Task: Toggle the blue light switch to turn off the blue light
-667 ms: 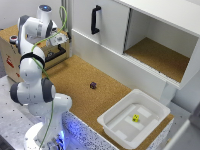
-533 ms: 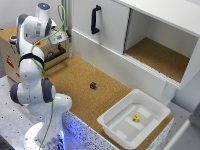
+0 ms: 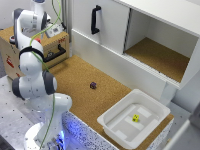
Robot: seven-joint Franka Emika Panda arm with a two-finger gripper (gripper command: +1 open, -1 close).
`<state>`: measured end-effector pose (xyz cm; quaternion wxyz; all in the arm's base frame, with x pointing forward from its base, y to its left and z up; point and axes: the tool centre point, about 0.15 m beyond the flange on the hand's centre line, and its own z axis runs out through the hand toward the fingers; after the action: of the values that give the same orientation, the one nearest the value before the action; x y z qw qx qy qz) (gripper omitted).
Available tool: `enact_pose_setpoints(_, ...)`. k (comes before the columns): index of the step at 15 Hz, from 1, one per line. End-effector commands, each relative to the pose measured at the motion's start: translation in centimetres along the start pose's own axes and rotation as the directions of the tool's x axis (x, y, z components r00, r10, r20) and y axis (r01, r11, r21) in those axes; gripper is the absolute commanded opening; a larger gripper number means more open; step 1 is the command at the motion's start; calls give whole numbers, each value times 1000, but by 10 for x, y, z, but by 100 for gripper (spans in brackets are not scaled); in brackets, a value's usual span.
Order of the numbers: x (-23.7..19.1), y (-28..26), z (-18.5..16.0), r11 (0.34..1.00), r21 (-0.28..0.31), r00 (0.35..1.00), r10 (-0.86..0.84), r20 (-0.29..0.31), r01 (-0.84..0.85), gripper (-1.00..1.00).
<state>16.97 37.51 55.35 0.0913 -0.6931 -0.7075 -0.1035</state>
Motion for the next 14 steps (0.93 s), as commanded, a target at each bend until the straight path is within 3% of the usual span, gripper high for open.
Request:
enact_pose_setpoints(1, 62, -8, -17, 999, 45, 962, 11, 272, -24, 100)
enact_pose_setpoints(6, 88, -28, -11, 999, 49, 946, 6, 323, -23, 100)
enact_pose_setpoints(13, 136, -12, 9, 998, 45, 958, -50, 284, 39, 100)
enact_pose_setpoints(14, 140, -10, 12, 998, 51, 957, -60, 283, 48, -100)
